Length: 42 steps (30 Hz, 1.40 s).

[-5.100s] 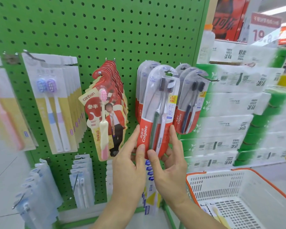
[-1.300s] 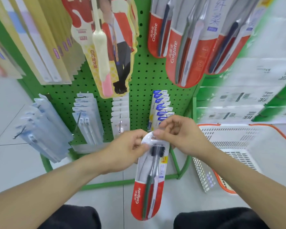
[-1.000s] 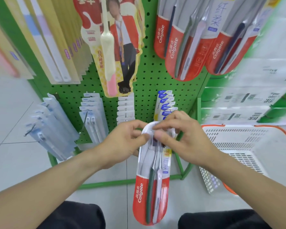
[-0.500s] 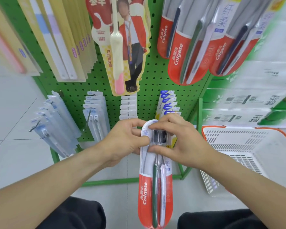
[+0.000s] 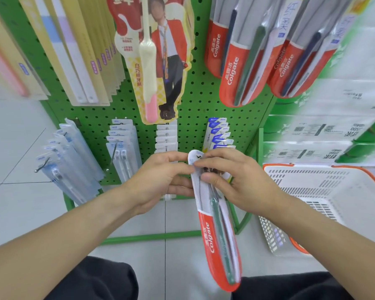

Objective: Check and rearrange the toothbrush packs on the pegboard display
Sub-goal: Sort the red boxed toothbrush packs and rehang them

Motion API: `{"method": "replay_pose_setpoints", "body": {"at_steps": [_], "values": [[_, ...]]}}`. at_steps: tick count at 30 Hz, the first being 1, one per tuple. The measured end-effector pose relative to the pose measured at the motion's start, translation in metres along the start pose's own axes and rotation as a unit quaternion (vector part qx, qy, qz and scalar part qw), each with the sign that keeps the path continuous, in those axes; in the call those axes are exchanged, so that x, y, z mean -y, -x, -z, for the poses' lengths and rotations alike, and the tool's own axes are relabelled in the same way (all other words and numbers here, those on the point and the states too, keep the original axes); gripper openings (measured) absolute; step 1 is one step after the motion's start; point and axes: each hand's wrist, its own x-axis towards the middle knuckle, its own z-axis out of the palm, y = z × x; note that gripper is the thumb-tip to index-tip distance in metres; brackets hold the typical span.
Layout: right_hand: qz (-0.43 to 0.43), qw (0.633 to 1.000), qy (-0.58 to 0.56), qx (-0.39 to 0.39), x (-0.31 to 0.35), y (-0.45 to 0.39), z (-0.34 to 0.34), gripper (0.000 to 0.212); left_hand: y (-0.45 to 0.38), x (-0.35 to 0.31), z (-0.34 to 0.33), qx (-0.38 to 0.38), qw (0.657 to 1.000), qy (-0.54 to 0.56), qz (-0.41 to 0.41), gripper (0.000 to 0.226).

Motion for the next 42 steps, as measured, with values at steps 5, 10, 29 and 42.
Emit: {"method": "replay_pose_setpoints", "body": {"at_steps": [5, 10, 29, 42], "values": [[-0.02, 1.0, -0.003, 0.001, 0.002, -0.001, 0.0, 0.034, 0.006, 0.002, -0.004, 0.065, 0.997, -0.01, 0.045, 0.031], [-0.045, 0.998, -0.048, -0.014, 0.003, -0.003, -0.001, 0.034, 0.007, 0.002, 0.0, 0.041, 0.998, -0.041, 0.028, 0.025], [-0.318, 0.861, -0.394, 0.049, 0.041, 0.0, -0.004, 0.013, 0.007, 0.006, 0.003, -0.013, 0.996, 0.057, -0.073, 0.033], [-0.297, 0.847, -0.433, 0.087, 0.042, 0.004, 0.002, 0.017, 0.007, 0.006, 0.006, -0.042, 0.994, -0.012, -0.099, 0.03]]}}
